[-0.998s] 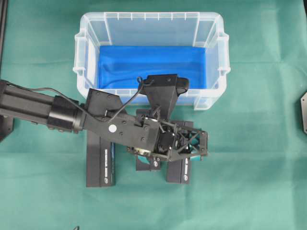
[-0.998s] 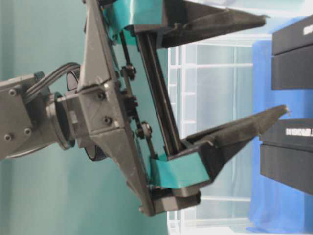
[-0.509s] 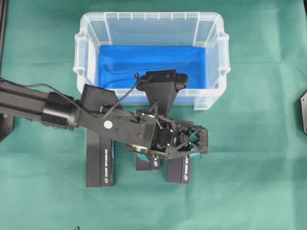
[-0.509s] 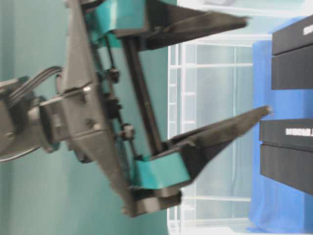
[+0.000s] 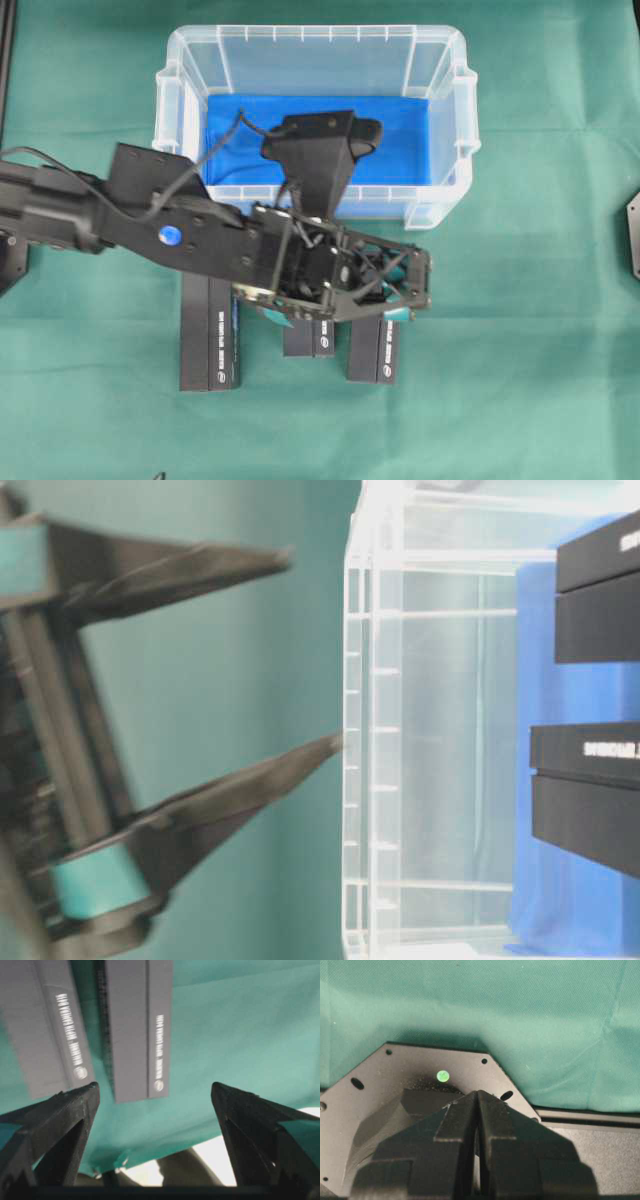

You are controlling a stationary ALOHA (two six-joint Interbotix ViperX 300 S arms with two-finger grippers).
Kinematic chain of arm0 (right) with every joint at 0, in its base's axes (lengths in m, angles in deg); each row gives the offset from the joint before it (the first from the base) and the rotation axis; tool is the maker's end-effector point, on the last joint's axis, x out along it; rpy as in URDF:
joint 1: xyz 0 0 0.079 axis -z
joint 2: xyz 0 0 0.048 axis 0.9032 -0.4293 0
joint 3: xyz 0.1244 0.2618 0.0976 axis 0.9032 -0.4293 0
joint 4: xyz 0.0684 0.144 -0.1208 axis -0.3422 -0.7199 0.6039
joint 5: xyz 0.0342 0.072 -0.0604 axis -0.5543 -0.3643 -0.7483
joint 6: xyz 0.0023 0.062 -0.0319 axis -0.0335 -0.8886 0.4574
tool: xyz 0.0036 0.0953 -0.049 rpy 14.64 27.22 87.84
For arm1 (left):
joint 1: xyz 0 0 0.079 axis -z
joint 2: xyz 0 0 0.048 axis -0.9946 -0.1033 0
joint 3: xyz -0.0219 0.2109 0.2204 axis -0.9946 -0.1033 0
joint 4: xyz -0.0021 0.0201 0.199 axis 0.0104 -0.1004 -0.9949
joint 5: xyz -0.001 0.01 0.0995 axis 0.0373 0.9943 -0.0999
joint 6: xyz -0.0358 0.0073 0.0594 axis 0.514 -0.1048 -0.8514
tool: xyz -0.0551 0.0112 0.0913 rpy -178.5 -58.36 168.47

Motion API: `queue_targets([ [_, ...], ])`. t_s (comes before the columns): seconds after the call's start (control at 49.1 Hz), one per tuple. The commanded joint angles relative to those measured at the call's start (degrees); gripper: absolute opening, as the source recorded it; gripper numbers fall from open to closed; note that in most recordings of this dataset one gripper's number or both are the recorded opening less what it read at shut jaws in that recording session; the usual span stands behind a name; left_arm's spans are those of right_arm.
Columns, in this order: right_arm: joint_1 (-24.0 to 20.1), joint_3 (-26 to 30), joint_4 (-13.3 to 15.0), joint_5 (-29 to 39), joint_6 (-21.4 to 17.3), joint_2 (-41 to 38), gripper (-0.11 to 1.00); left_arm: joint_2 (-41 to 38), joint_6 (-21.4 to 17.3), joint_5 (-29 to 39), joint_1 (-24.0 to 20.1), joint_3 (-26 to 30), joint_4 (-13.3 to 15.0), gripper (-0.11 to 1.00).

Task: Take the box out of the case with the left arm.
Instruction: 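Open the left gripper and withdraw it to the left edge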

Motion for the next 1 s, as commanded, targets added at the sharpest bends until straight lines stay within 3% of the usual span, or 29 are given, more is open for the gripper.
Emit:
queue_targets([
  [0.0, 0.0, 1.49, 0.0, 0.0, -0.09, -0.18, -0.01, 3.25, -0.44, 2.02, -0.26, 2.37, -0.44, 0.89],
  [0.448, 0.0, 1.49, 0.0, 0.0, -0.09, -0.26, -0.01, 6.68, -1.41, 3.34, 1.23, -0.18, -0.09, 0.88],
  [0.733, 0.0, 1.58, 0.0, 0.0, -0.09, -0.18, -0.01, 15.56, 2.2, 5.89, 6.5, -10.11, -0.09, 0.88],
  [0.977, 0.0, 1.58, 0.0, 0.0, -0.09, -0.18, -0.01, 25.93, 8.44, 7.03, 12.13, -21.71, 0.0, 0.88],
])
